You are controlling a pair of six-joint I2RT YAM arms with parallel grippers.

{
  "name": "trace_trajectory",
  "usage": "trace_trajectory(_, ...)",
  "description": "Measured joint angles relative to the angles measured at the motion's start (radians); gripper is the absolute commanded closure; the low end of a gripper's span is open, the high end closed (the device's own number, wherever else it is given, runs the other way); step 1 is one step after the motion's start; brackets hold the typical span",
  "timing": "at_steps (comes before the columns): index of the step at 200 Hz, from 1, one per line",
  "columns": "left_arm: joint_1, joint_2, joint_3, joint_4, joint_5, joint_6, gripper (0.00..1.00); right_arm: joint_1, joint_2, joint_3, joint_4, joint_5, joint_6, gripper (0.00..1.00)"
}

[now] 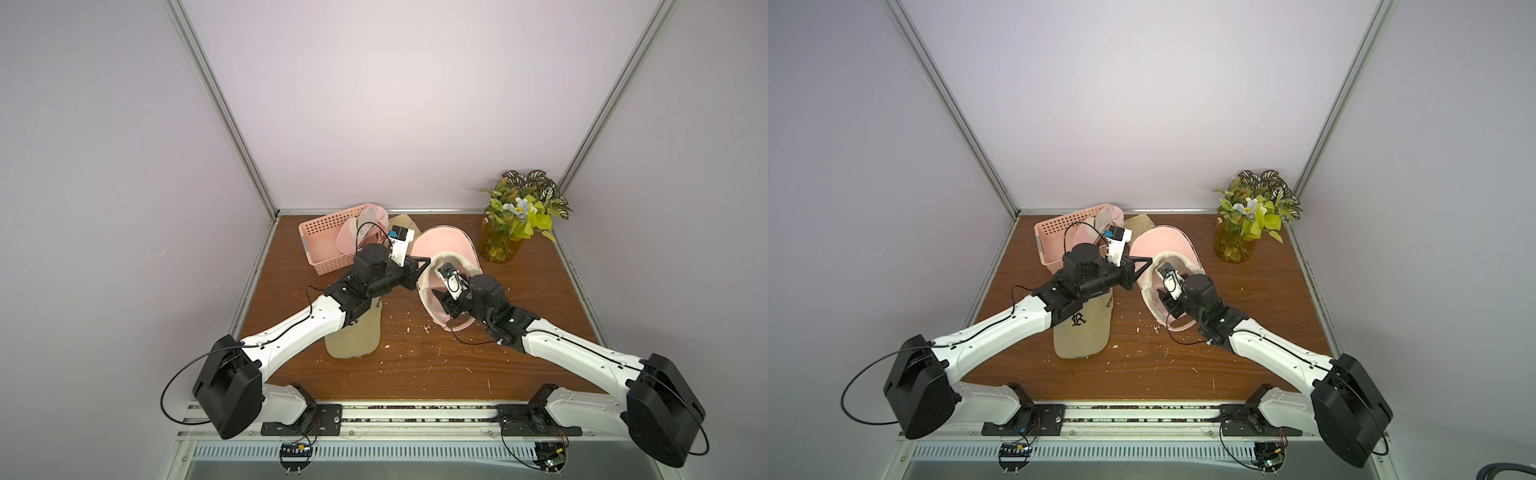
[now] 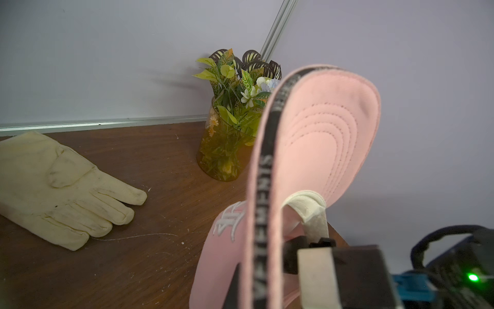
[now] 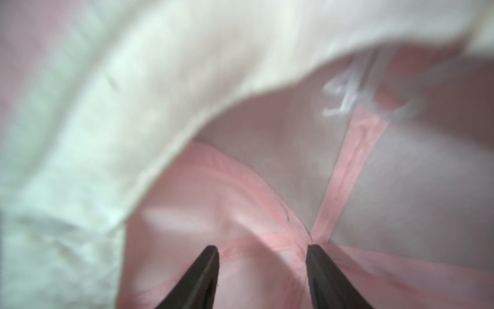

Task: Turn the baseball cap inside out
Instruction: Turn over the baseball cap.

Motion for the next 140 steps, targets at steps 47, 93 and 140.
trace_trajectory(47, 0.000, 0.031, 0.000, -0.002, 0.008, -0.037, 0.98, 0.016, 0.060, 0.030, 0.096, 0.265, 0.050, 0.45)
trace_trajectory(93, 0.000, 0.032, 0.000, -0.011, -0.026, -0.070, 0.99, 0.024, 0.173, 0.047, 0.066, 0.491, 0.108, 0.45)
trace_trajectory(140, 0.001, 0.032, 0.000, -0.032, -0.084, -0.077, 0.99, 0.026, 0.221, 0.047, -0.006, 0.603, 0.189, 0.45)
